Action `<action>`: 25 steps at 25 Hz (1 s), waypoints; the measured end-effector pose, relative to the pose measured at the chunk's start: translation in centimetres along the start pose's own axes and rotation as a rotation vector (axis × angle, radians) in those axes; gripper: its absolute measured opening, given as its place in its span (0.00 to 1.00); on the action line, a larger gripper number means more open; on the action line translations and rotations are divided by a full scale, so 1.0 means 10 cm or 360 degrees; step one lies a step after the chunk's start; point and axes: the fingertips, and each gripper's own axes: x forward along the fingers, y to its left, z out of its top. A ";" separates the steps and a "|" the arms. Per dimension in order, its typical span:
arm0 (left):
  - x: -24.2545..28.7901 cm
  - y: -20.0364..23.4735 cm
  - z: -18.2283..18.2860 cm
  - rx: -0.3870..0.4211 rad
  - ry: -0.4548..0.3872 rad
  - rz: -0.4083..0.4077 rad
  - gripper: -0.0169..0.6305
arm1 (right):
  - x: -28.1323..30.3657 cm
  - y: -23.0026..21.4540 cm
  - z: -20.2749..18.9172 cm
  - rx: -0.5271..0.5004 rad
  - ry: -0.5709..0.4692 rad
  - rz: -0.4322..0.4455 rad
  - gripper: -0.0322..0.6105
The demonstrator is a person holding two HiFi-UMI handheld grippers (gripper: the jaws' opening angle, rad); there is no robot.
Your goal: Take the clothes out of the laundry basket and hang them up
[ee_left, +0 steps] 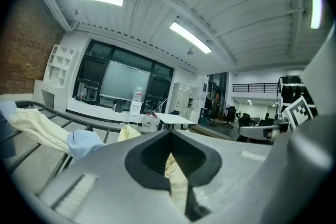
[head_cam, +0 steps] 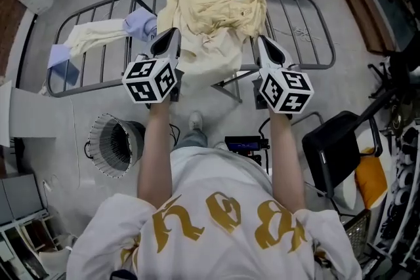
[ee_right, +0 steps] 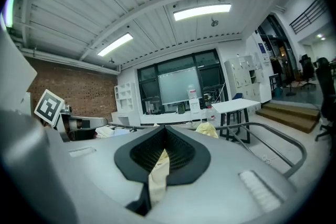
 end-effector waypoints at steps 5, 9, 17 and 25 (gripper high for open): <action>-0.06 -0.15 -0.10 -0.0015 0.0013 -0.0044 0.03 | -0.13 0.04 -0.03 -0.0010 -0.0001 -0.0004 0.09; -0.06 -0.20 -0.13 -0.0006 0.0028 -0.0060 0.03 | -0.15 0.08 -0.06 -0.0007 0.0004 -0.0005 0.09; -0.07 -0.21 -0.18 -0.0014 0.0054 -0.0062 0.03 | -0.14 0.13 -0.11 -0.0040 0.0037 0.0016 0.09; -0.08 -0.18 -0.24 -0.0016 0.0082 -0.0054 0.03 | -0.14 0.14 -0.16 -0.0029 0.0044 0.0039 0.09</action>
